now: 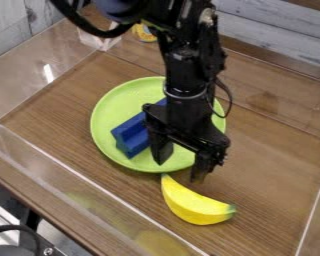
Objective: Put the banana in the green plate
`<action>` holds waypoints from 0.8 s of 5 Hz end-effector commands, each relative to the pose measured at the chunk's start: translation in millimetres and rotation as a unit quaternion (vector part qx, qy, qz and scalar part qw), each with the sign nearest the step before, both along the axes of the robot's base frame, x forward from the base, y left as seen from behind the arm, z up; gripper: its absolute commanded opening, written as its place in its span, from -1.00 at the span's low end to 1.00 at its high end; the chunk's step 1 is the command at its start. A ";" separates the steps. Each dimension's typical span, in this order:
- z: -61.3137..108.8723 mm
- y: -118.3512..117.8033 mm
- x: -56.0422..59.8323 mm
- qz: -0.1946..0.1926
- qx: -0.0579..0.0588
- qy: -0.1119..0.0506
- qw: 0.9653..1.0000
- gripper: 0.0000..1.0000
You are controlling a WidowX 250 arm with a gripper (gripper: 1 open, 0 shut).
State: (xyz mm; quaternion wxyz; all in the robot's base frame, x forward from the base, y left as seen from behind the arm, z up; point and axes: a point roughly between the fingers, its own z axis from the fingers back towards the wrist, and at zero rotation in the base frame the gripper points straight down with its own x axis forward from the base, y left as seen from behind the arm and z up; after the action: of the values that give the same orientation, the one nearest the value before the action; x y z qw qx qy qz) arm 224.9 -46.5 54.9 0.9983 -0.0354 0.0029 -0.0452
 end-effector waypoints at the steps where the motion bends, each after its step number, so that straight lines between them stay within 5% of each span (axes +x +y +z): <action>1: 8.4 -2.7 2.7 -0.007 -0.002 -0.025 1.000 1.00; 4: 6.5 -4.6 -1.3 -0.014 -0.004 -0.026 1.000 1.00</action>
State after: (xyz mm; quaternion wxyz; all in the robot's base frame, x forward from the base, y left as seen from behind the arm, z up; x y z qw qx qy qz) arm 219.2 -47.9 50.2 0.9979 -0.0359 0.0029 -0.0541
